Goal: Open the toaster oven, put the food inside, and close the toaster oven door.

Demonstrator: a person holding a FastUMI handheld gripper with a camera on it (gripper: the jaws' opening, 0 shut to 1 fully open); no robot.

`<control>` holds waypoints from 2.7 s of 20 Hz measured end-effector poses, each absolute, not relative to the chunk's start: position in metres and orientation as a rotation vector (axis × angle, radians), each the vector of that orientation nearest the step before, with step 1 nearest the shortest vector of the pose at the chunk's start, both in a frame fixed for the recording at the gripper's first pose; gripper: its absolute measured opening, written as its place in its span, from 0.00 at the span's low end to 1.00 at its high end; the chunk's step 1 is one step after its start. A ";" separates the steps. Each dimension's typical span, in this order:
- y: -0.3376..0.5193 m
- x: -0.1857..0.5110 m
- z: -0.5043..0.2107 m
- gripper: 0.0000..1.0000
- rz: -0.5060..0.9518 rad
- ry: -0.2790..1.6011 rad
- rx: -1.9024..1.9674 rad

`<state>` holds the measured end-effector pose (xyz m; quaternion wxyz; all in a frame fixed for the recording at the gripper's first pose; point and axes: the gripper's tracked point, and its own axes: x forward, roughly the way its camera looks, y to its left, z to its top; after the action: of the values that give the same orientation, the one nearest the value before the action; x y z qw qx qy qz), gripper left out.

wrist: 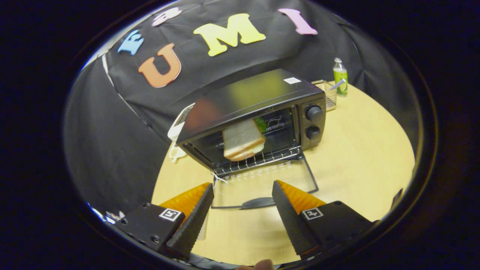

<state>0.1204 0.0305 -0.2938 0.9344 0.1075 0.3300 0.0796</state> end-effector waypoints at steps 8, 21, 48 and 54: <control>0.017 0.099 -0.386 1.00 0.123 0.723 0.005; 0.018 0.122 -0.443 1.00 0.044 0.782 -0.094; 0.050 0.135 -0.057 1.00 0.105 0.183 -0.013; 0.042 0.083 -0.008 1.00 0.108 0.067 -0.023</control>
<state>0.0828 0.0422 -0.0076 0.9979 -0.0115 0.0336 0.0538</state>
